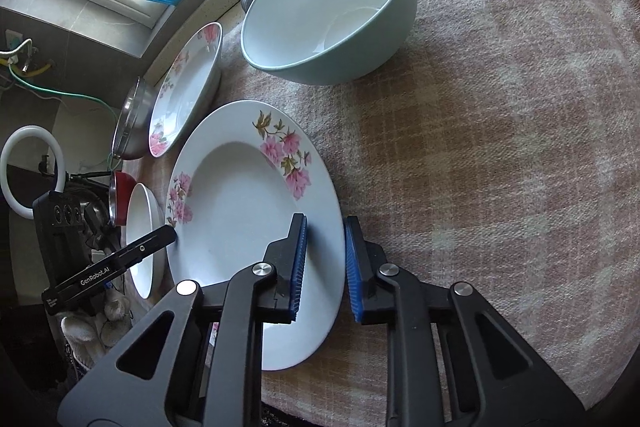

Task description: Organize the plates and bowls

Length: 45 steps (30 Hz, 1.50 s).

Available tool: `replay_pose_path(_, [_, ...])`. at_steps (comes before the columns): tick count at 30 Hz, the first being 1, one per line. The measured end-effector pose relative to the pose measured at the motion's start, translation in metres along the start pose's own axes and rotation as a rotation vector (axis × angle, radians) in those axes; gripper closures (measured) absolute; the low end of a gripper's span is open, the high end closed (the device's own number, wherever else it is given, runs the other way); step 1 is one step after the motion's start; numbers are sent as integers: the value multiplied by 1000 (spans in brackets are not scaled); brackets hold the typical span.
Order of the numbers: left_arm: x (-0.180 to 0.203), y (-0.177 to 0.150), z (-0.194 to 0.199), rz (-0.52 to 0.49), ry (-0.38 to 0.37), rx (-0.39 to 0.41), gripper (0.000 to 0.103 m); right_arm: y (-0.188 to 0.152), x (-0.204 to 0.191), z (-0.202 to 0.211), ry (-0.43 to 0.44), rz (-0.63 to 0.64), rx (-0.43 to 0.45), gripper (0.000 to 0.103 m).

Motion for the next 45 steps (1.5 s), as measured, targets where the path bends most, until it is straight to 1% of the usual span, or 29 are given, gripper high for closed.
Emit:
replay_pose_path(8, [0, -2, 1, -12, 19, -3, 88, -3, -8, 3, -29, 32, 6, 83])
replay_pose_path(19, [-7, -15, 11, -26, 48, -6, 88, -22, -23, 1, -40, 48, -16, 83])
replay_pose_path(25, [-10, -21, 17, -38, 64, -10, 88, -35, -29, 0, -39, 49, -25, 83])
replay_pose_path(45, [-17, -35, 25, -66, 84, -23, 87, -55, -37, -3, -42, 51, -40, 83])
Point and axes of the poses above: each gripper's, at about its wrist camera, not at the fingertips, and z roughly against the way its jaws point, x to its right, y to its top, the point moved 1 cm from there along -z, roughly the way its jaws point, and after that the axes turned 9 degrees about -y, right-handed, at the moved point
